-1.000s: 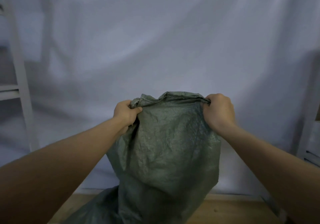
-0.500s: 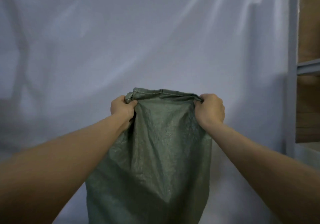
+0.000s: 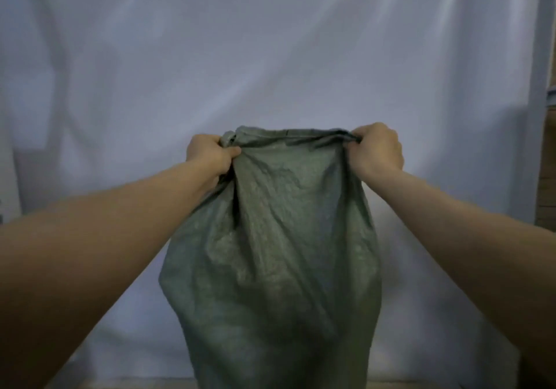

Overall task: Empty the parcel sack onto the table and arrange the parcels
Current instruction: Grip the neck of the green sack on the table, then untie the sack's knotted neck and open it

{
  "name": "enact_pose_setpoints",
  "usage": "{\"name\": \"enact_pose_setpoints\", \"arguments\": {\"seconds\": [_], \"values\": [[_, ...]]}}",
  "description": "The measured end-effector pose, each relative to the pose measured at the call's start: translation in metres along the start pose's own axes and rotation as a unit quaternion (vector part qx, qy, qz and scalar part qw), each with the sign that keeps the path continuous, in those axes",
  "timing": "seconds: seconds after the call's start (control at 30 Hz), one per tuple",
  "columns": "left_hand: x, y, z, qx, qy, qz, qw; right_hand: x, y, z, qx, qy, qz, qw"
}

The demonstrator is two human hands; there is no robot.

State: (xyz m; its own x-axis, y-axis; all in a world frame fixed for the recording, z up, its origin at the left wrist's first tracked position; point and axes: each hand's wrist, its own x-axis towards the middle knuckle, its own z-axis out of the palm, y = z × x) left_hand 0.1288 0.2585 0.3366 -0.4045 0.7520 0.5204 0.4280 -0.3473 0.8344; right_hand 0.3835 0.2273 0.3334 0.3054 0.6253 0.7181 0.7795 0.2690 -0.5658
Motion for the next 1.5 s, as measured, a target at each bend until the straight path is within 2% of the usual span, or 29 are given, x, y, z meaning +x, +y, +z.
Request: {"name": "enact_pose_setpoints", "arguments": {"seconds": [0.07, 0.13, 0.17, 0.23, 0.3, 0.47, 0.53, 0.6, 0.7, 0.8, 0.87, 0.97, 1.03, 1.13, 1.2, 1.27, 1.37, 1.5], "values": [[0.008, 0.027, -0.007, -0.031, 0.035, 0.051, 0.998, 0.014, -0.015, -0.011, 0.078, 0.075, -0.027, 0.994], [0.004, 0.022, -0.016, 0.041, 0.032, 0.074, 0.996, 0.006, -0.017, -0.003, 0.101, 0.080, -0.061, 0.990], [-0.002, 0.007, -0.020, 0.110, 0.006, 0.062, 0.992, -0.003, -0.012, 0.008, 0.089, 0.043, -0.071, 0.993], [-0.018, -0.032, -0.027, 0.225, -0.064, 0.014, 0.972, -0.029, 0.002, 0.032, 0.031, -0.110, -0.068, 0.991], [-0.031, -0.063, -0.038, 0.259, -0.088, -0.018, 0.962, -0.053, 0.012, 0.045, -0.022, -0.242, -0.068, 0.968], [-0.037, -0.085, -0.064, 0.203, -0.045, -0.040, 0.977, -0.075, 0.000, 0.037, 0.047, -0.266, -0.065, 0.961], [-0.040, -0.091, -0.071, 0.197, -0.036, -0.032, 0.979, -0.081, -0.008, 0.038, 0.015, -0.344, -0.067, 0.936], [-0.044, -0.100, -0.078, 0.195, -0.038, -0.030, 0.980, -0.090, -0.012, 0.043, -0.076, -0.399, -0.101, 0.908], [-0.050, -0.111, -0.089, 0.194, -0.053, -0.038, 0.979, -0.098, -0.011, 0.049, -0.198, -0.362, -0.135, 0.901], [-0.055, -0.114, -0.099, 0.190, -0.054, -0.078, 0.977, -0.099, -0.013, 0.052, -0.207, -0.354, -0.094, 0.907], [-0.062, -0.109, -0.109, 0.272, -0.073, -0.121, 0.952, -0.097, -0.015, 0.054, -0.213, -0.343, -0.081, 0.911], [-0.071, -0.100, -0.126, 0.272, -0.205, -0.162, 0.926, -0.096, -0.014, 0.057, -0.196, -0.345, -0.067, 0.915], [-0.078, -0.098, -0.137, 0.270, -0.297, -0.194, 0.895, -0.097, -0.011, 0.059, -0.184, -0.346, -0.061, 0.918], [-0.083, -0.105, -0.144, 0.343, -0.351, -0.173, 0.854, -0.100, -0.009, 0.060, -0.185, -0.325, -0.056, 0.926], [-0.086, -0.115, -0.143, 0.400, -0.332, -0.131, 0.844, -0.104, -0.008, 0.060, -0.199, -0.300, -0.073, 0.930], [-0.086, -0.125, -0.139, 0.409, -0.258, -0.078, 0.872, -0.108, -0.007, 0.060, -0.218, -0.281, -0.100, 0.929], [-0.085, -0.133, -0.127, 0.349, -0.120, -0.017, 0.929, -0.115, -0.007, 0.059, -0.224, -0.271, -0.131, 0.927], [-0.079, -0.127, -0.106, 0.196, -0.017, -0.044, 0.979, -0.129, -0.010, 0.050, -0.199, -0.251, -0.182, 0.930]]}}
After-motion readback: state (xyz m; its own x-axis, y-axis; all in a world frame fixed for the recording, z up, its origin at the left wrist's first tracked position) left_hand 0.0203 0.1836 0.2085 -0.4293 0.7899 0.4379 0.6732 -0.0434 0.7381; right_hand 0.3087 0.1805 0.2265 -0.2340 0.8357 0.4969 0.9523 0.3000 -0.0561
